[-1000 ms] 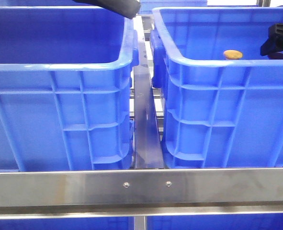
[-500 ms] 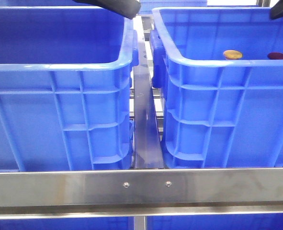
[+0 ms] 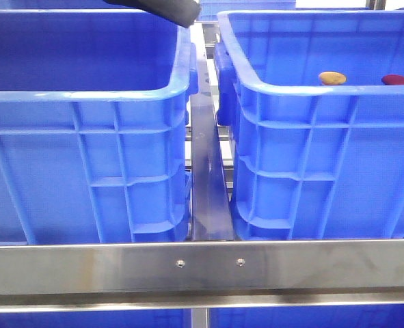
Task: Pick red and yellow buttons and place in box
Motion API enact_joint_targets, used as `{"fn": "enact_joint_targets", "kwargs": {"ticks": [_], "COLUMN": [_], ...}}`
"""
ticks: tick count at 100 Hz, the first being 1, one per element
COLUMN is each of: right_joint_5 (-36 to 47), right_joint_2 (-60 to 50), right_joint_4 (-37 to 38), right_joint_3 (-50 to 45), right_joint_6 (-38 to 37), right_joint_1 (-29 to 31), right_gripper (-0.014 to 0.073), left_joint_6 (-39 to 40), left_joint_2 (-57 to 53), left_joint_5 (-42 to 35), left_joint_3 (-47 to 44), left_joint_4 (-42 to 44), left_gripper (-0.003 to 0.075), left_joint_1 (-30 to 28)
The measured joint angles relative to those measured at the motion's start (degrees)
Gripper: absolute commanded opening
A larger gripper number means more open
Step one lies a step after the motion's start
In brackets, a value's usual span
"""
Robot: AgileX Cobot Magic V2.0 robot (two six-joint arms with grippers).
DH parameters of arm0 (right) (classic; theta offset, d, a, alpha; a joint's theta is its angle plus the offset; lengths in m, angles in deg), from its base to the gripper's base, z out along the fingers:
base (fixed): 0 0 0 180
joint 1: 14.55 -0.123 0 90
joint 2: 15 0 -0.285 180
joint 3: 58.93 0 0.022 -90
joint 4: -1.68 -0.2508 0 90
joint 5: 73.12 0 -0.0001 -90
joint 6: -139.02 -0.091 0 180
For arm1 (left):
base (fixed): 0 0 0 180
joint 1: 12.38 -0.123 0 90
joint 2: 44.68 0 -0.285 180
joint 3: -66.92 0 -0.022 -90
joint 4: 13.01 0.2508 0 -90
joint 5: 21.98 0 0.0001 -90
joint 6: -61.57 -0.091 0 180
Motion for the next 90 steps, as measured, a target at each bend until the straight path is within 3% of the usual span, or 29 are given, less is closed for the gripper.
{"fn": "enact_joint_targets", "kwargs": {"ticks": [9, 28, 56, 90], "right_joint_5": [-1.1, -1.3, -1.6, -1.7], "right_joint_2": [-3.1, -10.8, -21.9, -31.6], "right_joint_4": [0.1, 0.3, 0.4, 0.5], "right_joint_3": [-3.2, -9.0, -13.7, -14.2], "right_joint_6": [0.0, 0.0, 0.0, -0.5], "right_joint_1": [0.0, 0.0, 0.0, 0.0], "right_gripper": [-0.007, -0.007, -0.007, -0.0069], "left_joint_6": [0.0, 0.0, 0.7, 18.4], "left_joint_2": [0.0, 0.0, -1.3, -10.9], "left_joint_5": [0.5, 1.4, 1.2, -9.9], "left_joint_3": [0.0, 0.0, 0.0, -0.7], "left_joint_4": [0.0, 0.0, 1.0, 23.1], "left_gripper": [0.0449, -0.0024, -0.002, -0.002], "left_joint_1": [0.0, 0.0, 0.0, 0.0]}}
